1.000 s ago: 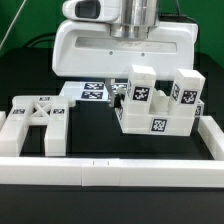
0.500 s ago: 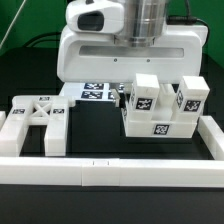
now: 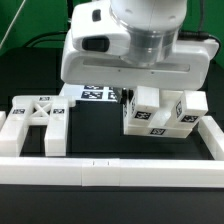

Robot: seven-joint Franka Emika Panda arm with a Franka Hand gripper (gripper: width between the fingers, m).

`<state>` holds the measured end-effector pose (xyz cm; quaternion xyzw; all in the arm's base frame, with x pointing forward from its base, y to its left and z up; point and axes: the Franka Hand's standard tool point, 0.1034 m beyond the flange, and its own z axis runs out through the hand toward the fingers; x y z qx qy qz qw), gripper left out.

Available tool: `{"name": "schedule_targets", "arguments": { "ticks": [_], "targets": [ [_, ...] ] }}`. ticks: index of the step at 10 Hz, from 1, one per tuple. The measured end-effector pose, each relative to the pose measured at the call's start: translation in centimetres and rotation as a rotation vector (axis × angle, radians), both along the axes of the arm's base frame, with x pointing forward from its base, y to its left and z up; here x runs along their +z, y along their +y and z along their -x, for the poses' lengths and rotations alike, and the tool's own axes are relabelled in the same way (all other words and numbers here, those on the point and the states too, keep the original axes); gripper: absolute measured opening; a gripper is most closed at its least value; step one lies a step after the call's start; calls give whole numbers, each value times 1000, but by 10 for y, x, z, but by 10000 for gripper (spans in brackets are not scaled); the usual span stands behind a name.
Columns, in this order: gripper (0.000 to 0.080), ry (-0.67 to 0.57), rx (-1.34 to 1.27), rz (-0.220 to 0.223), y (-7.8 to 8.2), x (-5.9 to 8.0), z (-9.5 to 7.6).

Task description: Assemble chair

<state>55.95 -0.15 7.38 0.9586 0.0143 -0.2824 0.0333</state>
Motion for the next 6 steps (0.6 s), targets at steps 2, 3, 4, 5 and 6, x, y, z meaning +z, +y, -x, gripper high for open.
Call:
{"name": "schedule_targets", "arguments": {
  "ticks": [2,3,4,5,6],
  "targets": [
    [34,171,-39,-4,-20,-2,4],
    [34,210,-49,-8,-20,-7,7],
    [34,296,-73,0,-19,-9,18],
    [34,373,-93,17,-20,-15,21],
    [34,361,-88,25,-18,-22,14]
  ]
}}
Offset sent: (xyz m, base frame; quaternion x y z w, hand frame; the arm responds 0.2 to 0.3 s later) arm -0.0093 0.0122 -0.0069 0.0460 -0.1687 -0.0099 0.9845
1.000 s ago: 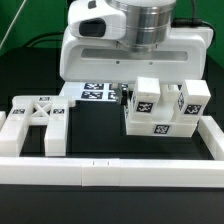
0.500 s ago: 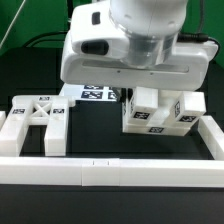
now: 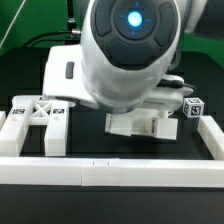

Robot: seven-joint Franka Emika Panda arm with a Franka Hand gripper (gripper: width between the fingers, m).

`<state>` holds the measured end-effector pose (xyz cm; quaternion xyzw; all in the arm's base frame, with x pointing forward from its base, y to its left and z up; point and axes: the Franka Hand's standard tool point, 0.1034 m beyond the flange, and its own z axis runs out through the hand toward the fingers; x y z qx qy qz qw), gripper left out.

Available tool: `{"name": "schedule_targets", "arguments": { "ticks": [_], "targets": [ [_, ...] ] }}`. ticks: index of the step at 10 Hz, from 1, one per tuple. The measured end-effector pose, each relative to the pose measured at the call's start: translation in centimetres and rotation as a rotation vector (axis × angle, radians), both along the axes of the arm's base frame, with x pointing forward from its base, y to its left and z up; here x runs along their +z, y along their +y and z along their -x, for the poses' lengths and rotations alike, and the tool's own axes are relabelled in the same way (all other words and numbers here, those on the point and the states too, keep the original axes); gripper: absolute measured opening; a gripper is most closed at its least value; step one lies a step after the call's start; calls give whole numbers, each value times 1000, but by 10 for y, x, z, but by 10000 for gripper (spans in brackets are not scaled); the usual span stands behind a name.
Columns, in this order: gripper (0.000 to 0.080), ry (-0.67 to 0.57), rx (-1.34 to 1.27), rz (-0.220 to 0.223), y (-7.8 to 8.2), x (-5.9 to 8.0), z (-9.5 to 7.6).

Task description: Assemble chair

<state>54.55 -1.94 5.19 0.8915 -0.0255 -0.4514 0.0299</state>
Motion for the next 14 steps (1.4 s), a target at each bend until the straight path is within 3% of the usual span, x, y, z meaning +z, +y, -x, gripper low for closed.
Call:
{"name": "schedule_targets", "arguments": {
  "ticks": [2,3,4,5,7,8,10,14],
  "targets": [
    [34,4,-5,3,-1,-2,1],
    [71,9,-6,6,-2,-7,3],
    [316,10,-6,6,-2,-7,3],
    [316,10,-7,6,-3,-7,3],
    [586,8,-11,7,-6,-8,1],
    [630,2,-12,7,-7,-8,-2],
    [646,0,-6,11,-9,-8,-3],
    [649,-36,8,21,-26,5,-12]
  ]
}}
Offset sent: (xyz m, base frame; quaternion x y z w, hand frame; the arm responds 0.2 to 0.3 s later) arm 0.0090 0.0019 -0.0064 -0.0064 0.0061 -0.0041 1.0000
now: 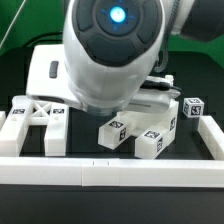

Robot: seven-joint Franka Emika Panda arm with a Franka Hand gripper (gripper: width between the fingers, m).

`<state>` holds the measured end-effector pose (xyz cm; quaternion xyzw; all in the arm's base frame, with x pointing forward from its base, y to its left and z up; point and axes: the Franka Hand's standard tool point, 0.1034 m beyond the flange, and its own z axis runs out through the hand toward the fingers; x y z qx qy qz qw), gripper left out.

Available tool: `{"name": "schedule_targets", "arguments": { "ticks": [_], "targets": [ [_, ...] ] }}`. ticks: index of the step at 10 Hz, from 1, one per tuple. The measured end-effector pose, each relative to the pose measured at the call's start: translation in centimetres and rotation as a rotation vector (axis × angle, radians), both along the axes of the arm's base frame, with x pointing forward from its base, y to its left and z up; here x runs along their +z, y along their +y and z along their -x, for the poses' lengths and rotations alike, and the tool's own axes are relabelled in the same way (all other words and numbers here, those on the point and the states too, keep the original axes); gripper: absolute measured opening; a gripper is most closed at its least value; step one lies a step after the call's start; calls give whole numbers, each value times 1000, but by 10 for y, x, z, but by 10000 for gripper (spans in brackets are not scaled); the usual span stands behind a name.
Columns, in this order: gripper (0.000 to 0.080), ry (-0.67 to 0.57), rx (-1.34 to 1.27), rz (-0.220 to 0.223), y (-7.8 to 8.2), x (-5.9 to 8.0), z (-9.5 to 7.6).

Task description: Assemble chair

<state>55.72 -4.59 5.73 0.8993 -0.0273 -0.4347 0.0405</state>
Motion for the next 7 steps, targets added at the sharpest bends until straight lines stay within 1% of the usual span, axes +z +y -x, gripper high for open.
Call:
{"name": "schedule_targets", "arguments": {
  "ticks": [1,2,3,4,5,6,7],
  "targets": [
    [649,-57,3,1,-1,4,-9],
    [649,-154,-19,33,1,11,-19],
    [649,-302,1,21,3,10,-28],
    [649,-336,-4,17,3,11,-20],
    [649,-401,9,10,0,10,-26],
    [649,-520,54,-23,-9,12,-33],
    [649,-583,112,-70,-17,18,-27]
  ]
}}
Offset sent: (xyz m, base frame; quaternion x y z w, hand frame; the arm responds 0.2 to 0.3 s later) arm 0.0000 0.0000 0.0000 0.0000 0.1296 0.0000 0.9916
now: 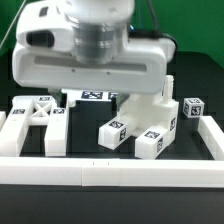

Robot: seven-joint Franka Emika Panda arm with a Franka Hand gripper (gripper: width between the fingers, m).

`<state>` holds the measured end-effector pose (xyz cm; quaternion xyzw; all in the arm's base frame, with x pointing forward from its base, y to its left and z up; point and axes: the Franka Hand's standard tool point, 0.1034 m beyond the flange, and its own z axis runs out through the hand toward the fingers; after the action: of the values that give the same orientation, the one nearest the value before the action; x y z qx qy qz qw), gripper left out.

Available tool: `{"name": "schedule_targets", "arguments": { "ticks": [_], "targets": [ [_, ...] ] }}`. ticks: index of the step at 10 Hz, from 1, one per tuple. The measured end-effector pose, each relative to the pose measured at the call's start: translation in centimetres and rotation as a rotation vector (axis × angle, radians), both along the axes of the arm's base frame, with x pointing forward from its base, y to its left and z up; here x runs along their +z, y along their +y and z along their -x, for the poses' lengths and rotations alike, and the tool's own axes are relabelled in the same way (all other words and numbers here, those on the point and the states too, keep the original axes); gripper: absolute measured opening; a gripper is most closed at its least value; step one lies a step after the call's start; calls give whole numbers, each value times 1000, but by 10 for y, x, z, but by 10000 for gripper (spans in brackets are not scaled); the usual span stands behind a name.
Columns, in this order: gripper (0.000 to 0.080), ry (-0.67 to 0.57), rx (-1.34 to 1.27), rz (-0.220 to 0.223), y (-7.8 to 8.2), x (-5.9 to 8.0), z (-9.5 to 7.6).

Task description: Assemble chair

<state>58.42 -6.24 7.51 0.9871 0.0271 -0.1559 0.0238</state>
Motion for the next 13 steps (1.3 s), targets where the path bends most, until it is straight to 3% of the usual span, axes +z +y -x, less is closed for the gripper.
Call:
{"name": "schedule_targets", "arguments": {
  "ticks": [1,5,8,10,13],
  "targets": [
    [649,-44,50,-21,-10,4,3],
    [649,-334,87,14,-27,2,-6],
    [649,-241,-21,-49,-46,-13,15],
    [649,-203,-29,-58,-40,-23,23],
    [649,-202,-26,-59,-42,-24,24]
  ]
}}
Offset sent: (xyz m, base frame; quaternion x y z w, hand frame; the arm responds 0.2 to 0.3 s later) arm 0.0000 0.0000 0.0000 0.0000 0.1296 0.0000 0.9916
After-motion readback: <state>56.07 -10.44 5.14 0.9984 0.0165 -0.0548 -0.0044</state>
